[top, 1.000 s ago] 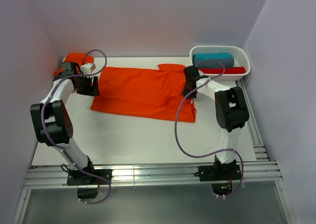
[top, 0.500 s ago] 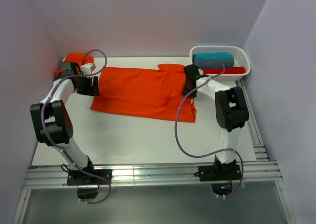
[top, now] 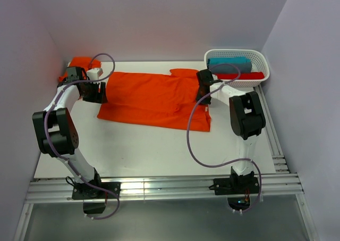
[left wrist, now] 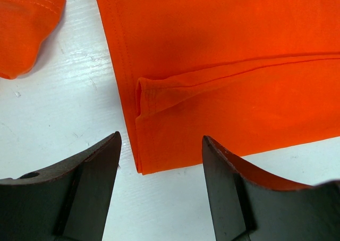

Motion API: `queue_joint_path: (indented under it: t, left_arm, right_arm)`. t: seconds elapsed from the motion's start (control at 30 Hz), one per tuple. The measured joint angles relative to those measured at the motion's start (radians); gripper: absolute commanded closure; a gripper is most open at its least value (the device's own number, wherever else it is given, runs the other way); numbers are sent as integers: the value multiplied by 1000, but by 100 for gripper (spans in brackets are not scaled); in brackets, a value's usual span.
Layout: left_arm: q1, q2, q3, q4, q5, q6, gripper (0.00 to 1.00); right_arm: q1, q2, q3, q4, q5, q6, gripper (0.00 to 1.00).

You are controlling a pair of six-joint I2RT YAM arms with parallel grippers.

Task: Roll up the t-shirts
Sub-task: Fold the tshirt

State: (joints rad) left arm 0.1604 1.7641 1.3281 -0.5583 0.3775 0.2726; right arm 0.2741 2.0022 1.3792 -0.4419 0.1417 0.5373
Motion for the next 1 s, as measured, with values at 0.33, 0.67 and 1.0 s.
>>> queue_joint_path:
  t: [0.33,0.67,1.0]
  left_arm:
    - [0,0,0,0,0,0,33]
    - [0,0,0,0,0,0,33]
    - [0,0,0,1,0,0,33]
  right_arm:
    - [11,-5,5,-1,16,0,100]
    - [18,-22,37,3,34,-5,100]
    - [18,-22,48,28,61,-16,100]
